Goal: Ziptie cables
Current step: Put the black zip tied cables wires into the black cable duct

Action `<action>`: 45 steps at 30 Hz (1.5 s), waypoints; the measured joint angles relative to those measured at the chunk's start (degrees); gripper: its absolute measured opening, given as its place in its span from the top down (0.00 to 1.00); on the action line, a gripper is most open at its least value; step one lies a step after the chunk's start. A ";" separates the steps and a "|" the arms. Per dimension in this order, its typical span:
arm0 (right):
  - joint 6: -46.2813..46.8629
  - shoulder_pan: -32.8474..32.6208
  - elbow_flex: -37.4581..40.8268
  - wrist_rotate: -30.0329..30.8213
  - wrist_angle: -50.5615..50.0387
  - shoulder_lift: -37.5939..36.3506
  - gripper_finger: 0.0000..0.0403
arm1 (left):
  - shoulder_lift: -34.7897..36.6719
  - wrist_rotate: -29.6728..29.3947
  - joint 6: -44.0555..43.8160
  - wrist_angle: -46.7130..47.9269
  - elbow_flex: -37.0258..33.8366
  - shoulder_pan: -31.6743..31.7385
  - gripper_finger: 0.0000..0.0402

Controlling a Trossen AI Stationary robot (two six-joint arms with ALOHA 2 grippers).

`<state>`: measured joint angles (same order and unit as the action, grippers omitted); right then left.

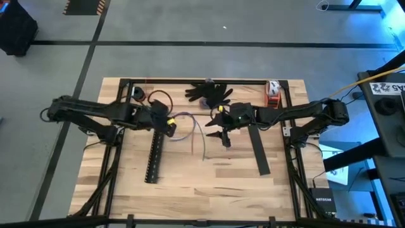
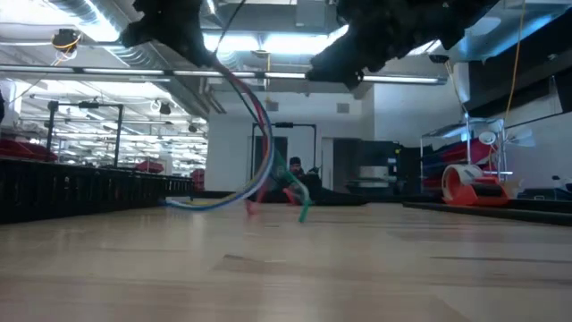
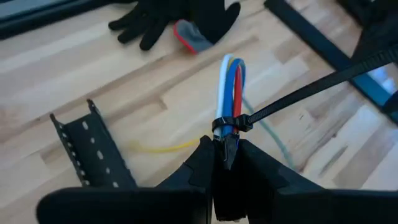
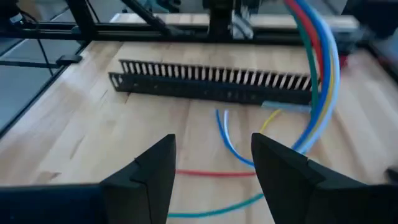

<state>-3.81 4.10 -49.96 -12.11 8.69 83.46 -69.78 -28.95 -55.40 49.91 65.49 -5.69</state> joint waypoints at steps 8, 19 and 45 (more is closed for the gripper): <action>5.71 0.00 -8.08 -3.88 4.26 11.62 0.50 | -0.42 -0.02 3.62 -3.81 -0.02 1.53 0.88; 12.44 3.29 -21.46 16.38 -6.82 26.21 0.50 | 3.40 2.05 -1.25 0.37 -0.02 -6.15 0.88; 2.25 7.99 -49.17 -5.51 -19.95 40.67 0.50 | 1.75 -8.09 -49.56 15.03 -12.68 -21.79 0.88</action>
<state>-1.56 12.09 -99.13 -17.62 -11.26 124.13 -68.03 -37.04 -104.96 64.94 52.82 -27.49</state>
